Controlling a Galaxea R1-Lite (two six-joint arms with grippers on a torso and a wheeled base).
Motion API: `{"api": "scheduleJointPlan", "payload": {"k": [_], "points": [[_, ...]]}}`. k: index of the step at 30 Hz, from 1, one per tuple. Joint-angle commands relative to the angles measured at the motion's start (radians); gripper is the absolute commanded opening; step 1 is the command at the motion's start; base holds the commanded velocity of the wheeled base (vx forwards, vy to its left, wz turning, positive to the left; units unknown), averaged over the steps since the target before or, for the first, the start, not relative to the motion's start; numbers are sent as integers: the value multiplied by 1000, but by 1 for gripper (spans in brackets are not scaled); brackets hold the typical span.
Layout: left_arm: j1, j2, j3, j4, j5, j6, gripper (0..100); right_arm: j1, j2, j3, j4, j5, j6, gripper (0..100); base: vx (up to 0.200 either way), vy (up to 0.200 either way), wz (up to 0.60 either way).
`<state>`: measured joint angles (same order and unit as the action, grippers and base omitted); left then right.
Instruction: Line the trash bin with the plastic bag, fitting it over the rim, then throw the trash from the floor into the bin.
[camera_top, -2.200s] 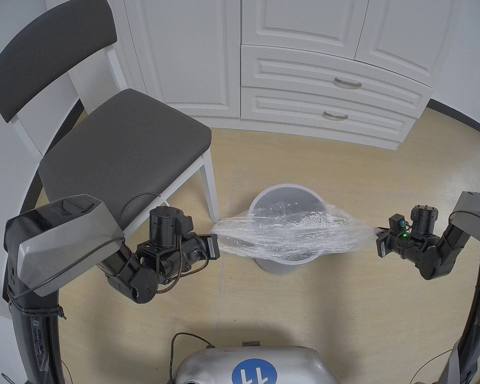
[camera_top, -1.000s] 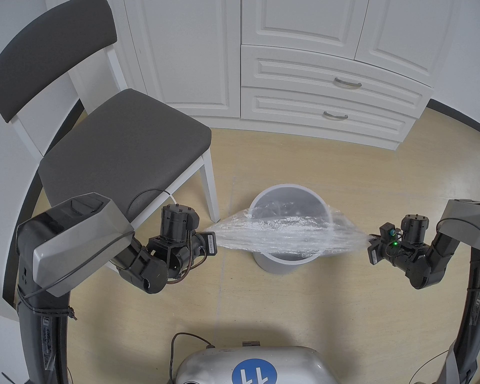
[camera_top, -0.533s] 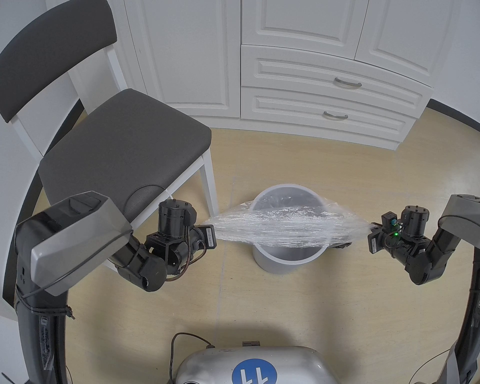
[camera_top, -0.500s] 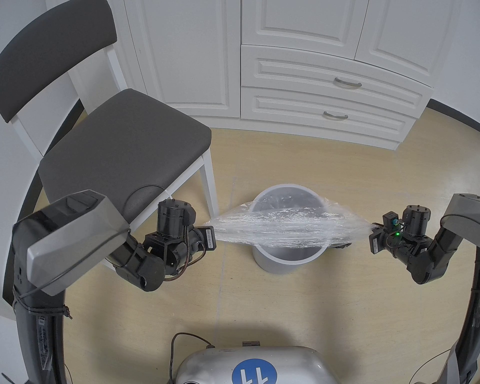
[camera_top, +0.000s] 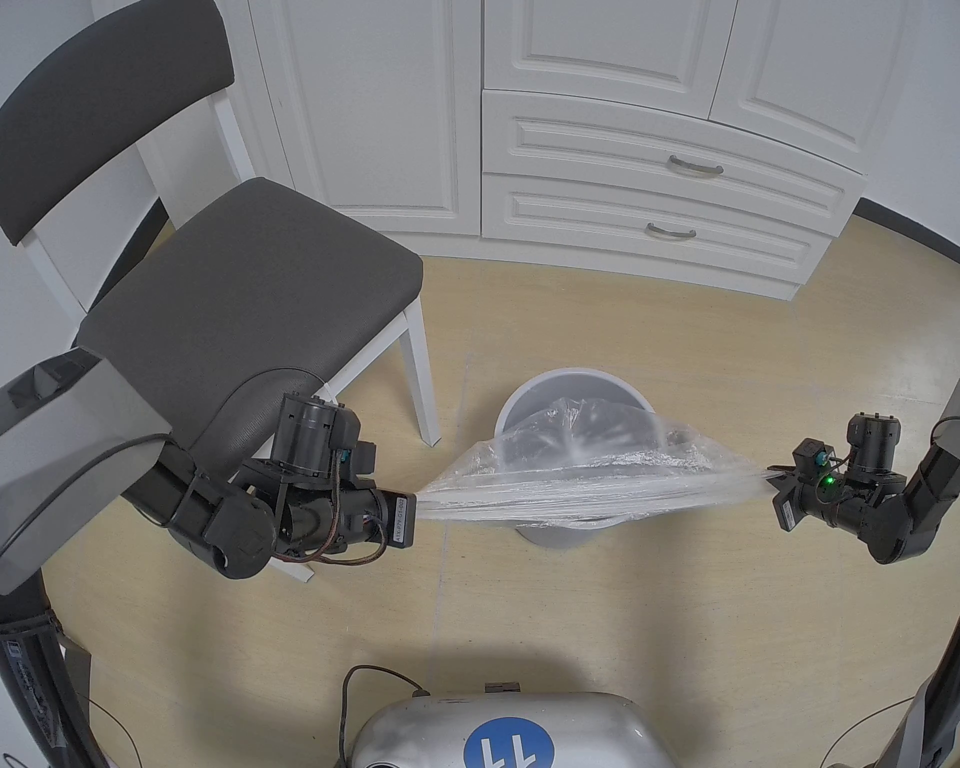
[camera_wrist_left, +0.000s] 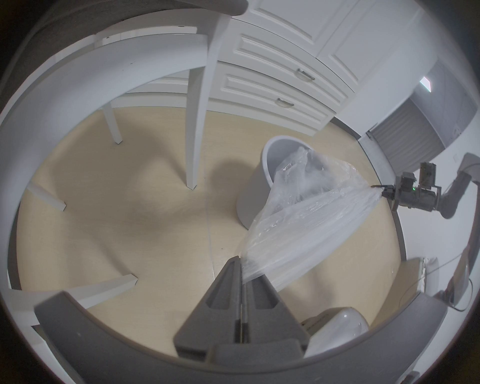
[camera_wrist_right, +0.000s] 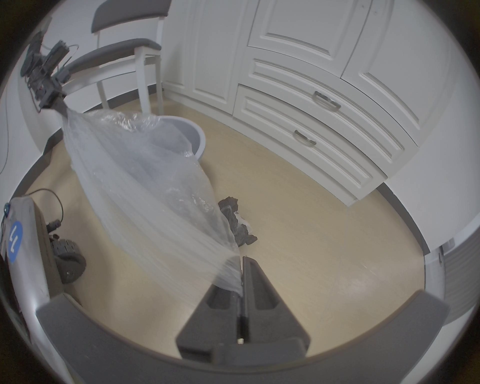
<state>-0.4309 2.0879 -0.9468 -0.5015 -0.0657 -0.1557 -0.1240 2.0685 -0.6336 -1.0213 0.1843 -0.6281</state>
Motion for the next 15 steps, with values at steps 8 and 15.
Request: {"api": "scheduleJointPlan", "payload": {"k": [8,15], "points": [[-9,49,31,-9,3,36,0,-17,51,9,1,-6,-55,0,0,0,0],[-23,109,19,-46,12,36,0,24,108,-6,-11,-17,-48,0,0,0,0]]}}
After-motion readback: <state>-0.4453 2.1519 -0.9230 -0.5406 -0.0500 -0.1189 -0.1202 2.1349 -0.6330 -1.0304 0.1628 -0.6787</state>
